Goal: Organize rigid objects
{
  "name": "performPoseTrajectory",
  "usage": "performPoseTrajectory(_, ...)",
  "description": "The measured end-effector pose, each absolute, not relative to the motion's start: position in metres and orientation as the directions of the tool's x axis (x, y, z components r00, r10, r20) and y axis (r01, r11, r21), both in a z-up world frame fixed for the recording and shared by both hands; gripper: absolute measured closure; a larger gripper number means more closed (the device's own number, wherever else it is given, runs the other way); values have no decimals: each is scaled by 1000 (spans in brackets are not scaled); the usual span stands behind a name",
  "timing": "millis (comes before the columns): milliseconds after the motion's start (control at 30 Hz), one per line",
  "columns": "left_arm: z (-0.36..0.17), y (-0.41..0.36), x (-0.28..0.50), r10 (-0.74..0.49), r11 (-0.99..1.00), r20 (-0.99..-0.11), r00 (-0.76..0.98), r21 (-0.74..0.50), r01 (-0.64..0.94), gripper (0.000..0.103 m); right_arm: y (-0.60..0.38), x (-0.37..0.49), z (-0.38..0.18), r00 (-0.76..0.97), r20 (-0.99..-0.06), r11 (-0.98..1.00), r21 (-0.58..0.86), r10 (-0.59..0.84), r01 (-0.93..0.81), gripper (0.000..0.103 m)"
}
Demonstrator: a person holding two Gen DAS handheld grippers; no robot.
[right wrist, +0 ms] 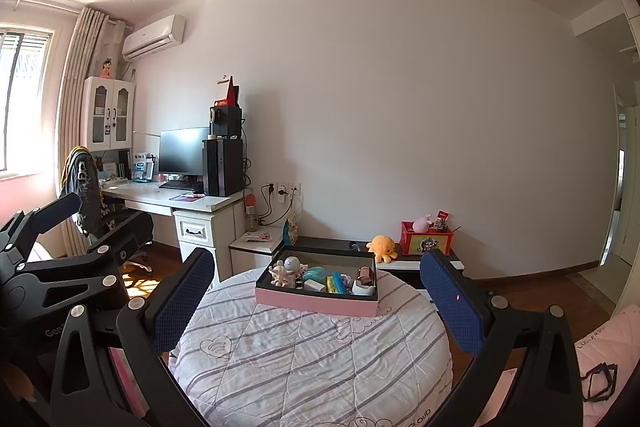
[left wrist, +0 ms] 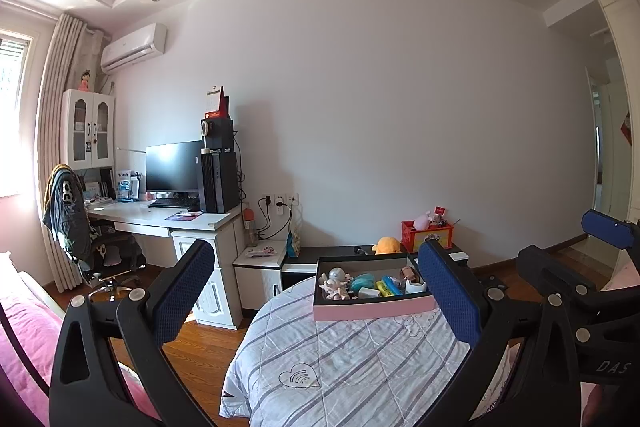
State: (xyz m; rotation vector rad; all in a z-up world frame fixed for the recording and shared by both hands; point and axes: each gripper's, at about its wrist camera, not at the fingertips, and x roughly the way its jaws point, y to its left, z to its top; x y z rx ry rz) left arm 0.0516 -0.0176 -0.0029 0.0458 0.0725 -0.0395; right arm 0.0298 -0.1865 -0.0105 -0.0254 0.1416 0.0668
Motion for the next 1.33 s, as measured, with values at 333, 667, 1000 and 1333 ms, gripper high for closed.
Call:
performPoseTrajectory(333, -3, -17, 51, -35, 998, -71, 997, 46, 38, 0, -186, 30, -11, 988, -143, 997, -21, 65, -69, 0)
performPoseTrajectory(667, -2, -16, 51, -33, 998, -70, 997, 46, 36, 0, -186, 30, -11, 988, -141, 997, -21, 65, -69, 0)
performPoseTrajectory(1000, -1, -14, 50, -32, 998, -70, 997, 48, 35, 0, -187, 30, -11, 988, -142, 997, -22, 64, -68, 0)
performPoseTrajectory(1333, -1, -13, 49, -32, 998, -68, 997, 48, 36, 0, -186, 30, -12, 988, -141, 997, -24, 63, -67, 0)
